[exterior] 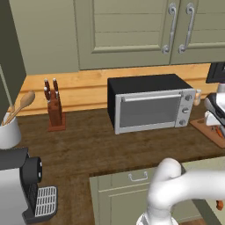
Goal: Place the appropriate cutting tool for cutting the carrot skin on the cutting board.
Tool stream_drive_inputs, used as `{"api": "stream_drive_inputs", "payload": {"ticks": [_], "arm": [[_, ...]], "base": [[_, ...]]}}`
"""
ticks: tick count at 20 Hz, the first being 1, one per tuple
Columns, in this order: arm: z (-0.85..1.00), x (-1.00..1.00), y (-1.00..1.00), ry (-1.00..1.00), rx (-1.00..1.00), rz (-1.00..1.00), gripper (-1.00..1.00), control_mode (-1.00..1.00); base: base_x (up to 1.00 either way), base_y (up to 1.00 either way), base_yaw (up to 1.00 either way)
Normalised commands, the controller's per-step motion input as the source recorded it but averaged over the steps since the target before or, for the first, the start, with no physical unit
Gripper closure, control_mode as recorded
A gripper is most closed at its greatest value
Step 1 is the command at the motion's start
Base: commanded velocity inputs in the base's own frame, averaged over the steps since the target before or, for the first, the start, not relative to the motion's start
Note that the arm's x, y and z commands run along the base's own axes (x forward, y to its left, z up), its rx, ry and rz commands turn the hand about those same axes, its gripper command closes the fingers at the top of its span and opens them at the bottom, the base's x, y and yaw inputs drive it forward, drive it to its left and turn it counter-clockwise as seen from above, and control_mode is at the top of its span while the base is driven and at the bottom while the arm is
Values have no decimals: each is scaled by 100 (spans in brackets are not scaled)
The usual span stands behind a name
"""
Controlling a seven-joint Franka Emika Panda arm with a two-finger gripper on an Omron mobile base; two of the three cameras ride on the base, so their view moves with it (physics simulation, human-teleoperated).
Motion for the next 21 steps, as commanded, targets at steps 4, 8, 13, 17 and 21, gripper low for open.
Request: {"api": "stream_drive_inputs", "payload": {"ticks": [4, 8, 13, 17, 21], "arm": [[16, -69, 82, 0, -4, 8, -100, -100], [27, -70, 87, -1, -6, 7, -100, -100], [29, -63, 93, 0, -7, 7, -100, -100], [20, -51, 94, -1, -7, 7, -100, -100], [8, -40, 92, 0, -7, 7, -100, -100]], "base": [[0, 0, 0], [0, 0, 0], [0, 0, 0], [0, 0, 0], [0, 0, 0]]}}
